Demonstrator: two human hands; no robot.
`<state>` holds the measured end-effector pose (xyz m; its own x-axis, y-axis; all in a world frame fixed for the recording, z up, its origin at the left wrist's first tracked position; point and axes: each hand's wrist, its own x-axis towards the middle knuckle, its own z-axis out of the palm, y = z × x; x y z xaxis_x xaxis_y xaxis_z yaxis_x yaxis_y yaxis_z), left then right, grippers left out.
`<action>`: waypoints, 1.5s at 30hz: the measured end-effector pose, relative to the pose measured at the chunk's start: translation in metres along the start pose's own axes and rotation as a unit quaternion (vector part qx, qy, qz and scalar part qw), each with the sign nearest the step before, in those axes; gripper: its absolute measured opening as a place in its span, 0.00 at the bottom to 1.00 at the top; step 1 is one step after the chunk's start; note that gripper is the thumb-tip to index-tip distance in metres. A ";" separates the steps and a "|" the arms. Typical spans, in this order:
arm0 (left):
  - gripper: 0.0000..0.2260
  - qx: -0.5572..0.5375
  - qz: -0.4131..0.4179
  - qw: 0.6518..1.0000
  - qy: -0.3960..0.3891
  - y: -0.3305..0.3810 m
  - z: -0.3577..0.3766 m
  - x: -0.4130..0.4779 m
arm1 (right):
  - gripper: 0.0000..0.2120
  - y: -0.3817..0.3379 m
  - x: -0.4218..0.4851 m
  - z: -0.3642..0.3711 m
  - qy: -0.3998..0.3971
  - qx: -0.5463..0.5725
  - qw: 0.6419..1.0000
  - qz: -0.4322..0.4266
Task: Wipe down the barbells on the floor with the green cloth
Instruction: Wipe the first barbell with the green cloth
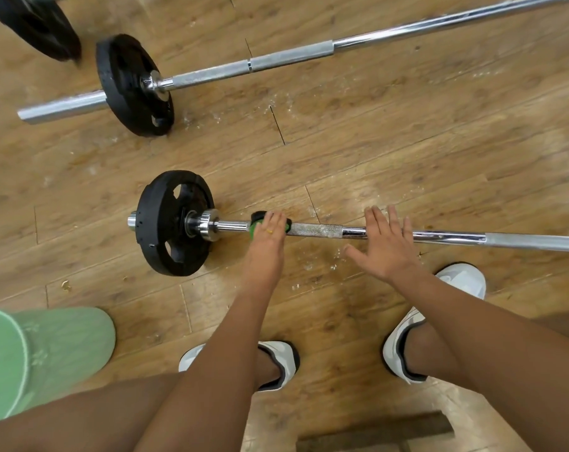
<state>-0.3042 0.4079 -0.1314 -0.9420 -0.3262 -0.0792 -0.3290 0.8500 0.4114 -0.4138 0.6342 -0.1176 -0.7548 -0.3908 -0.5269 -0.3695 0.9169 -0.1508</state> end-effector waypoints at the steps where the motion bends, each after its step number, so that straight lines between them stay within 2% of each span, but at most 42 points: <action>1: 0.28 -0.001 -0.035 0.999 0.012 -0.004 -0.002 0.003 | 0.47 0.001 0.003 -0.001 -0.004 0.002 1.000 -0.003; 3: 0.27 -0.026 -0.154 0.986 0.058 -0.020 -0.007 0.004 | 0.47 0.003 0.008 -0.002 -0.009 0.009 1.000 -0.006; 4: 0.27 -0.034 -0.184 0.980 0.070 -0.028 -0.008 0.003 | 0.46 0.003 0.009 -0.002 -0.010 0.011 1.000 -0.005; 5: 0.26 -0.032 -0.178 0.981 0.065 -0.032 -0.009 0.002 | 0.46 0.003 0.011 -0.002 -0.007 0.013 1.000 -0.004; 8: 0.24 -0.017 -0.068 0.998 0.007 -0.024 -0.004 0.003 | 0.45 0.001 0.014 -0.003 0.005 0.019 1.000 0.006; 11: 0.26 -0.008 -0.021 1.000 -0.022 -0.019 -0.003 0.004 | 0.44 0.001 0.017 -0.006 -0.001 0.024 1.000 0.011; 13: 0.28 -0.010 -0.027 0.999 -0.015 -0.023 -0.003 0.007 | 0.43 0.002 0.019 -0.008 -0.002 0.033 0.999 0.012; 17: 0.26 -0.026 -0.116 0.992 0.046 0.001 0.005 0.018 | 0.41 0.001 0.021 -0.009 0.009 0.035 0.999 0.009; 22: 0.26 -0.029 -0.026 0.999 0.021 0.013 0.010 0.014 | 0.36 0.000 0.025 -0.011 0.023 0.044 0.999 0.015; 23: 0.26 -0.032 -0.040 0.998 0.029 0.008 0.008 0.018 | 0.35 0.000 0.026 -0.011 0.029 0.044 0.999 0.015; 26: 0.25 -0.051 -0.163 0.983 0.072 0.005 0.004 0.029 | 0.33 -0.001 0.026 -0.009 0.042 0.037 0.998 0.015; 27: 0.26 -0.051 -0.173 0.981 0.076 0.009 0.004 0.030 | 0.33 -0.001 0.026 -0.008 0.046 0.036 0.998 0.016; 31: 0.27 -0.018 -0.033 0.999 0.021 0.014 0.009 0.018 | 0.33 -0.002 0.024 -0.005 0.065 0.029 0.997 0.014; 32: 0.28 -0.013 -0.019 1.000 0.016 0.009 0.009 0.018 | 0.33 -0.002 0.024 -0.005 0.068 0.027 0.997 0.013; 35: 0.28 -0.021 -0.051 0.998 0.029 0.003 0.010 0.024 | 0.34 -0.003 0.023 -0.002 0.076 0.022 0.997 0.021; 39: 0.24 -0.059 -0.094 0.993 0.049 0.016 0.017 0.029 | 0.33 -0.016 0.015 0.010 0.110 0.048 0.989 0.080; 45: 0.29 -0.035 -0.032 0.998 0.027 0.005 0.014 0.019 | 0.32 -0.018 0.022 0.008 0.098 0.068 0.989 0.087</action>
<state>-0.3243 0.4118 -0.1437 -0.9136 -0.4025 -0.0581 -0.3807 0.7961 0.4703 -0.4195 0.6095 -0.1331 -0.8964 -0.2219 -0.3836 -0.1588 0.9690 -0.1896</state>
